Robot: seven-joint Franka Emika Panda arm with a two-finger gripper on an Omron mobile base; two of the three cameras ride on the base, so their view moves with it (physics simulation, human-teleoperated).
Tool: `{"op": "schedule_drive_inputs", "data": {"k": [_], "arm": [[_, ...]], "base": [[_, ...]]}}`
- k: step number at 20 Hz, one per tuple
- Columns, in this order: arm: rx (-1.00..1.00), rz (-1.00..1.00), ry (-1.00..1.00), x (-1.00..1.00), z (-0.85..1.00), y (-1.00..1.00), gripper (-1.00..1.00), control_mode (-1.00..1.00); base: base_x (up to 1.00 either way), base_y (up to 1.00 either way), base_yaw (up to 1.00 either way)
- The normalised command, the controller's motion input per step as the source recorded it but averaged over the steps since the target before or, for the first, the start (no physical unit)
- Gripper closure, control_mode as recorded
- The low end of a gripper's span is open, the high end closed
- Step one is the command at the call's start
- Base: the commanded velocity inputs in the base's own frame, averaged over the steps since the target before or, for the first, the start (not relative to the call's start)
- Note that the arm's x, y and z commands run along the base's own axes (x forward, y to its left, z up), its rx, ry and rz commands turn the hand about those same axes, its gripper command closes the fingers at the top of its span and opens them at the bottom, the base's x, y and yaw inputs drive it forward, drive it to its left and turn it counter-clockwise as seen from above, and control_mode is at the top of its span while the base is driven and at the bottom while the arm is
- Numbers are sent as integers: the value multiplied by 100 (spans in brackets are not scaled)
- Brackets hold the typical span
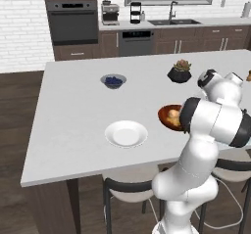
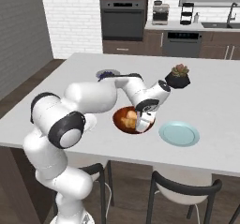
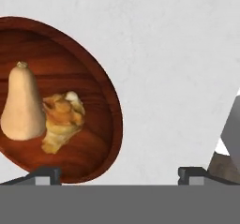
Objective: Pick the chicken drumstick and squash from their plates and place them in the bowl. Then put the bowl in the fridge.
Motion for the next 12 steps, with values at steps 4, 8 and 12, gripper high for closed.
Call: {"op": "schedule_drive_inputs", "data": {"k": [4,8,12], "arm": [[3,1,-22,-65,2,-10,-100,-100],[7,9,-12,-26,0,-49,-100,-100],[-1,15,-29,-22,0,-14,-100,-100]], "base": [[0,0,0],[0,0,0],[0,0,0]]}}
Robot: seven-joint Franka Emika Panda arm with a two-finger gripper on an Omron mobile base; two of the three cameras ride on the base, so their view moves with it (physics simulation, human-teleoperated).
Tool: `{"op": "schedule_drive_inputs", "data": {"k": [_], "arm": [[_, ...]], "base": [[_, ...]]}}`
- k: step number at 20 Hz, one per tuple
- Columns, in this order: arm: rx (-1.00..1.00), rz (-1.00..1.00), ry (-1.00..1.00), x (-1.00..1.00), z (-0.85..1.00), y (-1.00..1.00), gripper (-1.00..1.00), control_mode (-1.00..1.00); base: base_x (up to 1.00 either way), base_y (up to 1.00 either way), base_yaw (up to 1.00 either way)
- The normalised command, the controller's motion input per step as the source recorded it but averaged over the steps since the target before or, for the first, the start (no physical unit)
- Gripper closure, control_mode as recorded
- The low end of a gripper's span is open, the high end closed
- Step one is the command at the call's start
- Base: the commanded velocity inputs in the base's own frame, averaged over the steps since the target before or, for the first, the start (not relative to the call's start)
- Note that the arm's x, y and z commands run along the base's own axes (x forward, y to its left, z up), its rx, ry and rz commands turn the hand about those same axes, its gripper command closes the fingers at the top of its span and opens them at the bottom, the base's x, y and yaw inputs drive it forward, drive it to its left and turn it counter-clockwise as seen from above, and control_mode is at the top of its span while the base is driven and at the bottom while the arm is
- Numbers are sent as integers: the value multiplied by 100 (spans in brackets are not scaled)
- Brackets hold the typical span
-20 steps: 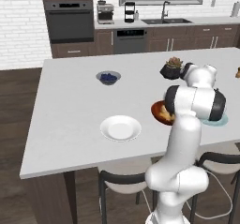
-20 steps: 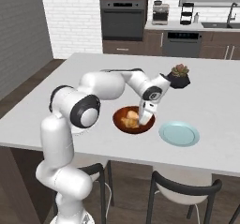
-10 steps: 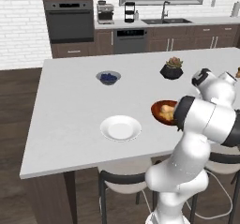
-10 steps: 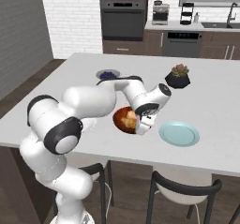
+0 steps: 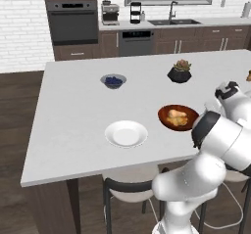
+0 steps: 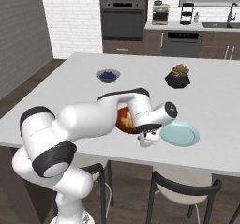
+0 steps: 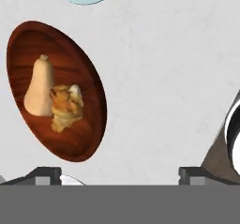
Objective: Pick the chicken drumstick and squash from their plates and place them in the bowl. Then put the bowl in the fridge.
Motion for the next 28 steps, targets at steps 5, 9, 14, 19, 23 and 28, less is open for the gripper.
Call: {"op": "schedule_drive_inputs", "data": {"k": [5,9,14,19,23,28], "arm": [[-20,2,-40,-5,-2,19,-100,-100],[-21,0,-13,2,-8,29,-100,-100],[-2,1,9,21,-19,0,-100,-100],[2,7,4,26,-17,-16,-100,-100],[4,8,7,47,-22,-21,-100,-100],[7,9,5,38,-15,-29,-100,-100]], "base": [[0,0,0],[0,0,0],[0,0,0],[0,0,0],[0,0,0],[0,0,0]]}}
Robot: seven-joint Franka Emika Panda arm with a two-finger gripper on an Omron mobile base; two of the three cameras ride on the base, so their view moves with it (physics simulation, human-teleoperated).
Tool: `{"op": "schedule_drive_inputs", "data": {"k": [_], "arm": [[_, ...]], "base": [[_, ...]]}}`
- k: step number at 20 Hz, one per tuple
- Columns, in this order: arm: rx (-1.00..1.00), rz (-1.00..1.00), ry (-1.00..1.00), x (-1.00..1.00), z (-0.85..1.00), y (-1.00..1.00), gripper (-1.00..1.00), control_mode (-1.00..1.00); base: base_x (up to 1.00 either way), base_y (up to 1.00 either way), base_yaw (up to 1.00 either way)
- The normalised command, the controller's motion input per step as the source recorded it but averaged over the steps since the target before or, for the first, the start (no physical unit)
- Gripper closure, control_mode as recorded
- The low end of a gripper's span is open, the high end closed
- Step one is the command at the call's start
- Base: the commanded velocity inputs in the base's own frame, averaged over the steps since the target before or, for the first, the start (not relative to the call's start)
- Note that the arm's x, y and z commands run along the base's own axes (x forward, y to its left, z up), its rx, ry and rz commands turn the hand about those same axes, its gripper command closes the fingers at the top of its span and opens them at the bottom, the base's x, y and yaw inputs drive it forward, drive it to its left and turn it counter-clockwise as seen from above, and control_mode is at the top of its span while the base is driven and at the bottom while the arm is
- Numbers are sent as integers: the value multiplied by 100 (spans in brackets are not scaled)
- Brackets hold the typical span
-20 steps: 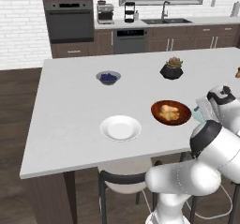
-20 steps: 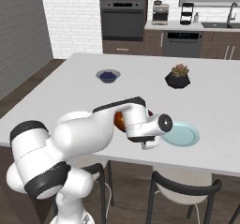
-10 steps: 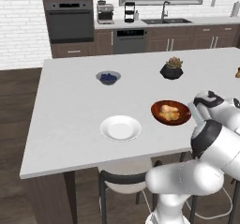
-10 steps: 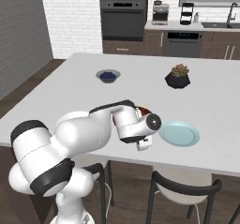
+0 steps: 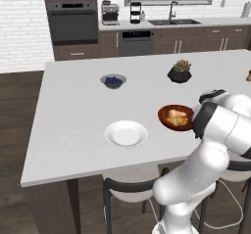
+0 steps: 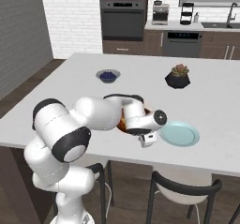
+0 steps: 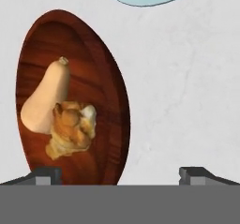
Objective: Pick the chicken drumstick and squash from their plates and place them in the bowl. Then put the bowl in the fridge.
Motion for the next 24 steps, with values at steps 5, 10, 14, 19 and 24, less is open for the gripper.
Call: {"op": "schedule_drive_inputs", "data": {"k": [5,10,14,19,24], "arm": [[5,7,0,28,-23,-26,-100,-100],[2,4,7,33,-20,-2,-100,-100],[0,1,6,8,-21,16,-100,-100],[-1,2,1,12,-7,33,-100,-100],[-4,1,1,17,-1,33,100,-100]], "base": [[0,0,0],[0,0,0],[0,0,0],[0,0,0],[0,0,0]]}}
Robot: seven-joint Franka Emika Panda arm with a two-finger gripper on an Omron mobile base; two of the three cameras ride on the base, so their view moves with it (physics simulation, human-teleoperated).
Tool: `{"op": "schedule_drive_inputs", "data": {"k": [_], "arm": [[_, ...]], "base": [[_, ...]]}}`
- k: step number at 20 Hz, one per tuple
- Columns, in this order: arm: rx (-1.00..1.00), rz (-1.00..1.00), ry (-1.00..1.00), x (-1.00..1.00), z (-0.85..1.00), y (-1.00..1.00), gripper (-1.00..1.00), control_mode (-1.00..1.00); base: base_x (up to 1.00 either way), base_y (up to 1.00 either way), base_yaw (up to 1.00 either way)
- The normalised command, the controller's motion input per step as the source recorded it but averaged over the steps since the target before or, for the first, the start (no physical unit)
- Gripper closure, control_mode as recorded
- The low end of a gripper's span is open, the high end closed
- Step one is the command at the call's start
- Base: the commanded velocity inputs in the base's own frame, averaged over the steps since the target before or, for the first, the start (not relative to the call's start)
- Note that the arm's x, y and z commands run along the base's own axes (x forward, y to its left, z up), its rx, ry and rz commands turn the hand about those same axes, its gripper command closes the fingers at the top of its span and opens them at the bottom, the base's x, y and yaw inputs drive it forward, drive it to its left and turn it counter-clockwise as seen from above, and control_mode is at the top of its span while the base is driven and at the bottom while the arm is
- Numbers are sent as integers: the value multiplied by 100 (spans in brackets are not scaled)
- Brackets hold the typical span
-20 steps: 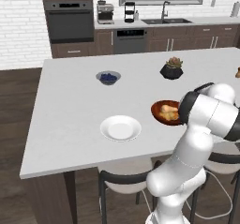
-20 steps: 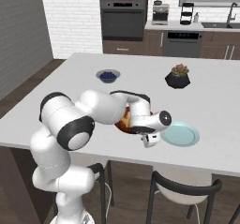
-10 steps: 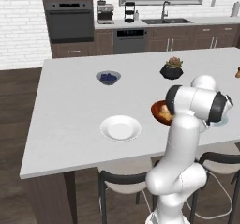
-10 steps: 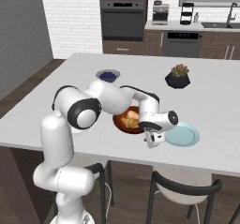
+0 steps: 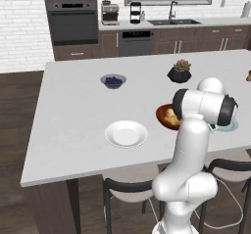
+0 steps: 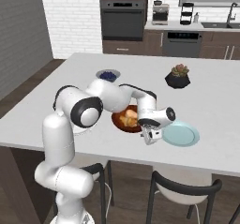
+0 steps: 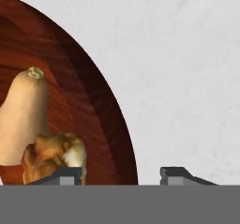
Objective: Pick the chicken drumstick and squash from their plates and place them in the bowl. Then put the bowl in the fridge.
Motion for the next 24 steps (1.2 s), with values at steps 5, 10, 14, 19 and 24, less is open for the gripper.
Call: {"op": "schedule_drive_inputs", "data": {"k": [5,10,14,19,24], "arm": [[-2,0,0,6,0,19,100,-100],[-1,0,-1,3,3,7,100,-100],[-16,0,-20,-39,76,31,100,-100],[-14,0,4,-58,100,56,100,-100],[-2,0,19,-84,100,79,100,-100]], "base": [[0,0,0],[0,0,0],[0,0,0],[0,0,0],[0,0,0]]}}
